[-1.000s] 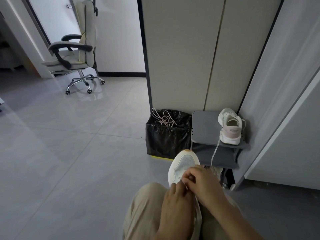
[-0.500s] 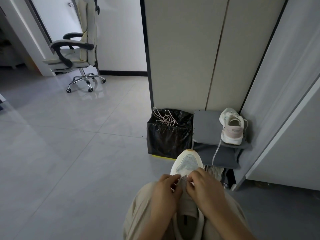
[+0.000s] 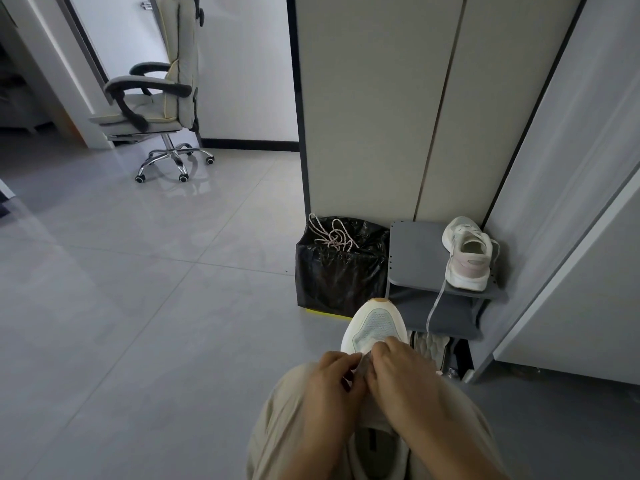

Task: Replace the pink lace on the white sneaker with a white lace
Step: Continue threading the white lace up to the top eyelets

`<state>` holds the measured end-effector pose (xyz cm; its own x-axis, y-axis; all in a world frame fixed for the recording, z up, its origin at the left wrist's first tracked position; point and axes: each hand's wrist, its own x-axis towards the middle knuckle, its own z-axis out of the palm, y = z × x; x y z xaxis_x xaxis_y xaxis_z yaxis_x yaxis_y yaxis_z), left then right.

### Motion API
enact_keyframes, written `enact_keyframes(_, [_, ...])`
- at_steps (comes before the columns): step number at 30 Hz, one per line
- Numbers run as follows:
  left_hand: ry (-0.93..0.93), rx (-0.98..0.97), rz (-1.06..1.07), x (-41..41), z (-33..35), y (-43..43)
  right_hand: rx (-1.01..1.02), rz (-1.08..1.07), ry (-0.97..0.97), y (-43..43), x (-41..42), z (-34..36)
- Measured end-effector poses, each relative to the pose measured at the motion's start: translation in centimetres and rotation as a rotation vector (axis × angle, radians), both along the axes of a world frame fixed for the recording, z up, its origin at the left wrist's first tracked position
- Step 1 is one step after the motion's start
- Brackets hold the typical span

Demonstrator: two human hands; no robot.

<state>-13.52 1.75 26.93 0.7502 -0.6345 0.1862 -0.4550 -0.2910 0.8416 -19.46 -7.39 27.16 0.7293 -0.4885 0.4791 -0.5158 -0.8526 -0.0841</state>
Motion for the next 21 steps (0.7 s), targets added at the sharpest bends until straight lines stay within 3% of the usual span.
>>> enact_keyframes(9, [0.192, 0.14, 0.016, 0.8, 1.6, 0.4, 0.069, 0.055, -0.135, -0.5, -0.3, -1.3])
enact_keyframes(14, [0.283, 0.199, 0.009, 1.2, 2.4, 0.6, 0.277, 0.063, -0.292, -0.6, -0.8, -1.8])
enact_keyframes(21, [0.383, 0.213, 0.028, 1.3, 2.5, 0.5, 0.118, 0.027, -0.095, 0.0, -0.1, -1.3])
